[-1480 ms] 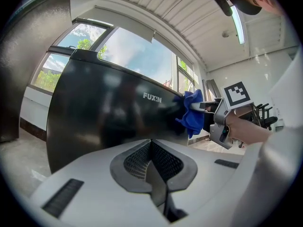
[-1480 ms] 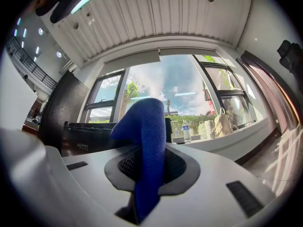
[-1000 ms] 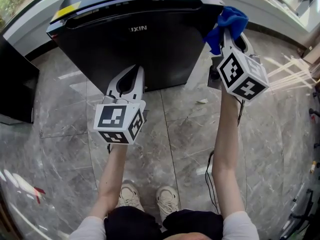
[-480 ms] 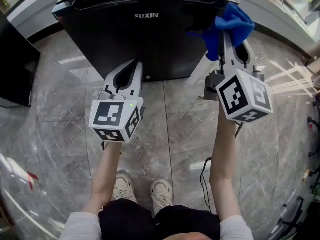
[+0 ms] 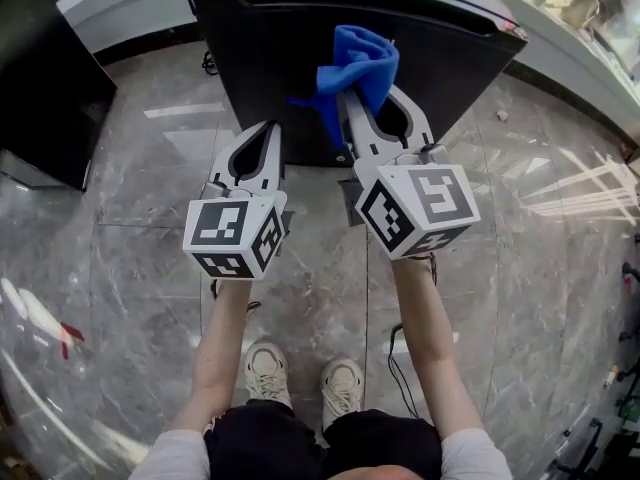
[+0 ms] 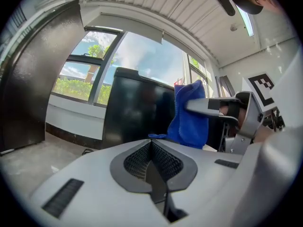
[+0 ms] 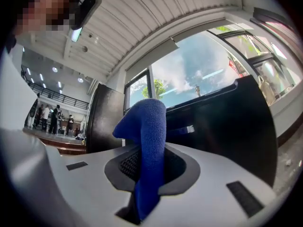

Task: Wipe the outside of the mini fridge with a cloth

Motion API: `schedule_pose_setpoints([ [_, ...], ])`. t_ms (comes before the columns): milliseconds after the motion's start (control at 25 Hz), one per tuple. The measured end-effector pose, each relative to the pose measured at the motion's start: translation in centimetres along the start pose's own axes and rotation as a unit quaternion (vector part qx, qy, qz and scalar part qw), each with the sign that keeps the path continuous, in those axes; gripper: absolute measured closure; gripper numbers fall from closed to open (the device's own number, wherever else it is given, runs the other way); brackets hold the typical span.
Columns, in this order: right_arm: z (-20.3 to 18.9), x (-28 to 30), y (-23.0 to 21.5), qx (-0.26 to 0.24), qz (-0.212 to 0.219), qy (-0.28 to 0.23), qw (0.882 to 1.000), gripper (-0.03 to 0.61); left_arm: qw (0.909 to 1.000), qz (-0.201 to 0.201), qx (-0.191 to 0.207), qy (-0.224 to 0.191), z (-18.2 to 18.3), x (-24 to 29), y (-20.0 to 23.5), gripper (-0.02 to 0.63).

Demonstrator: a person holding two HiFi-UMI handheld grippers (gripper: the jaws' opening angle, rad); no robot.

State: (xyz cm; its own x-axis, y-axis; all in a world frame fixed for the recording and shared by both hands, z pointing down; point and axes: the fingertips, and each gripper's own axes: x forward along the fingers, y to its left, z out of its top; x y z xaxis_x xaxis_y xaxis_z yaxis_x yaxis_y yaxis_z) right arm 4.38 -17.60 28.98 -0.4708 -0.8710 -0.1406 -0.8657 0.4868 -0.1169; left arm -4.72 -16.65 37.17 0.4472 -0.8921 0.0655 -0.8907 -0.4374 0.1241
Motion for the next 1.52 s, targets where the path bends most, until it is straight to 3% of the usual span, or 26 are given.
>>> schedule_pose_setpoints([
  [280,-3.4,5.9,7.5,0.017,0.066,0.014,0.998,0.503,0.9980,0.060,-0.010,-0.020,0.7,-2.7,7.5,0.609],
  [560,-6.8,10.4,11.7,0.027,0.078,0.021,0.996,0.503,0.9959,0.079,-0.022,-0.038,0.1,-4.2,12.1,0.609],
  [880,-8.0,11.9,10.5,-0.002,0.030,0.019,0.999,0.503,0.9968,0.074,-0.018,-0.026,-1.2,-3.9,12.5,0.609],
  [1520,-6.7,9.4,7.1,0.009,0.014,0.014,1.000,0.503,0.9987,0.048,0.003,-0.018,-1.5,-1.8,8.4,0.609],
])
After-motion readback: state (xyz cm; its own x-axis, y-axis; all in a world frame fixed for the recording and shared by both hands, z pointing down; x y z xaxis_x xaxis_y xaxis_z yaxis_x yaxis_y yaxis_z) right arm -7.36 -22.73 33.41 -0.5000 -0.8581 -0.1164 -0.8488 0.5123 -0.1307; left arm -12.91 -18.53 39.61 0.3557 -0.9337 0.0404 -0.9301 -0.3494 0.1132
